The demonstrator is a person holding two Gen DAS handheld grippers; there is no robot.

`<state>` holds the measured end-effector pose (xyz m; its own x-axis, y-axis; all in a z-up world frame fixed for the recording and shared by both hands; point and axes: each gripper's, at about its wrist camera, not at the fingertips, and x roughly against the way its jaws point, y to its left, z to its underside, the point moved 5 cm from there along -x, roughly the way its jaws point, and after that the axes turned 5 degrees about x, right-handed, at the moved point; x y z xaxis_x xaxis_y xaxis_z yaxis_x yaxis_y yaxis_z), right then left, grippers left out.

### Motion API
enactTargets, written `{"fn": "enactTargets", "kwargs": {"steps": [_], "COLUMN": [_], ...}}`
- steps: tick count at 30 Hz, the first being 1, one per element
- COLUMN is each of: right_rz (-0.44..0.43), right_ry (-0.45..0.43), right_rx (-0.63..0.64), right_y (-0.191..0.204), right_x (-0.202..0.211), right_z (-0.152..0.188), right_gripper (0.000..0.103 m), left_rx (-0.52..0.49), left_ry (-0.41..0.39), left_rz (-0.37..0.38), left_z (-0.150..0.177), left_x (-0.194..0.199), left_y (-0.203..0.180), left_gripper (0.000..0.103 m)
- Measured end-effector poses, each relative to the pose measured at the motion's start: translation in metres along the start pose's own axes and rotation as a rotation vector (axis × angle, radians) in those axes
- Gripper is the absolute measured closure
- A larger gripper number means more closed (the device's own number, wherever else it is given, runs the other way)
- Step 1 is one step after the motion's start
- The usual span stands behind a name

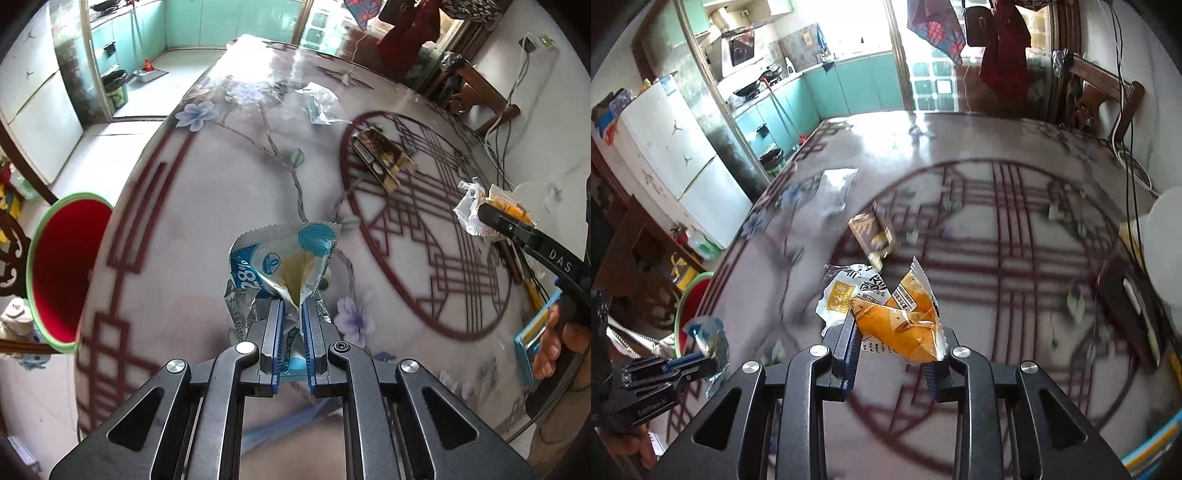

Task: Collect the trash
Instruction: 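Carry both wrappers over the red bucket with both tools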

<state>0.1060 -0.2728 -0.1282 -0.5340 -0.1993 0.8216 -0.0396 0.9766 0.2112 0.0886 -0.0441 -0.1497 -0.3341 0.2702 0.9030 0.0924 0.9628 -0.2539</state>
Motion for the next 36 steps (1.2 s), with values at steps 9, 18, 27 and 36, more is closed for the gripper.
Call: {"fn": "enactTargets", "kwargs": {"steps": [9, 18, 27, 36], "right_rz": [0.018, 0.025, 0.019, 0.002], "right_ry": [0.024, 0.031, 0.033, 0.04], "right_rx": [0.003, 0.007, 0.039, 0.07], "right_y": [0.029, 0.075, 0.129, 0.184], "right_x": [0.005, 0.005, -0.003, -0.016], "right_z": [0.016, 0.018, 0.008, 0.002], "right_gripper": [0.075, 0.075, 0.075, 0.075], "left_rx": [-0.007, -0.016, -0.004, 0.039], "left_ry": [0.005, 0.009, 0.003, -0.007], "left_rz": [0.024, 0.045, 0.046, 0.014], "left_z": [0.011, 0.007, -0.001, -0.012], "left_x": [0.005, 0.01, 0.023, 0.032], "left_y": [0.017, 0.048, 0.092, 0.152], "left_gripper": [0.094, 0.094, 0.094, 0.094]}}
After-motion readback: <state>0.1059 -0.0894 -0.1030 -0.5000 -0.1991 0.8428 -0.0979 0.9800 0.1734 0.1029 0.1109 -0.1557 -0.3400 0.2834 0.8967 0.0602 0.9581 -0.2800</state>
